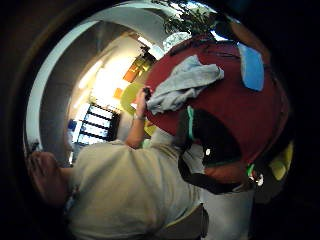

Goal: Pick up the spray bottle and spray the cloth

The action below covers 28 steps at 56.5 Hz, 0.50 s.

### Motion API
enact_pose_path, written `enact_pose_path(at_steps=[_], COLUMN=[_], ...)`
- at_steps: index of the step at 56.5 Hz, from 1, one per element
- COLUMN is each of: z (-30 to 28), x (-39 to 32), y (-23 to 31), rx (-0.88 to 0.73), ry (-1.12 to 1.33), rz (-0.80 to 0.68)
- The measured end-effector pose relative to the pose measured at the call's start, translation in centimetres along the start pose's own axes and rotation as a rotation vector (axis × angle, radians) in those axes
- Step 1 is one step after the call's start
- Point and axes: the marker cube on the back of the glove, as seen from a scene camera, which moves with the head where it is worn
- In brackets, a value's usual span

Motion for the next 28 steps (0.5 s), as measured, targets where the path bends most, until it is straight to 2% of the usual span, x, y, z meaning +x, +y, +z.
enact_pose_path(at_steps=[15, 28], z=[-0.4, -0.2], x=[1.4, 2.3], y=[2.2, 0.0], rx=[-0.013, 0.020], ry=[-0.009, -0.094], rz=[0.076, 0.065])
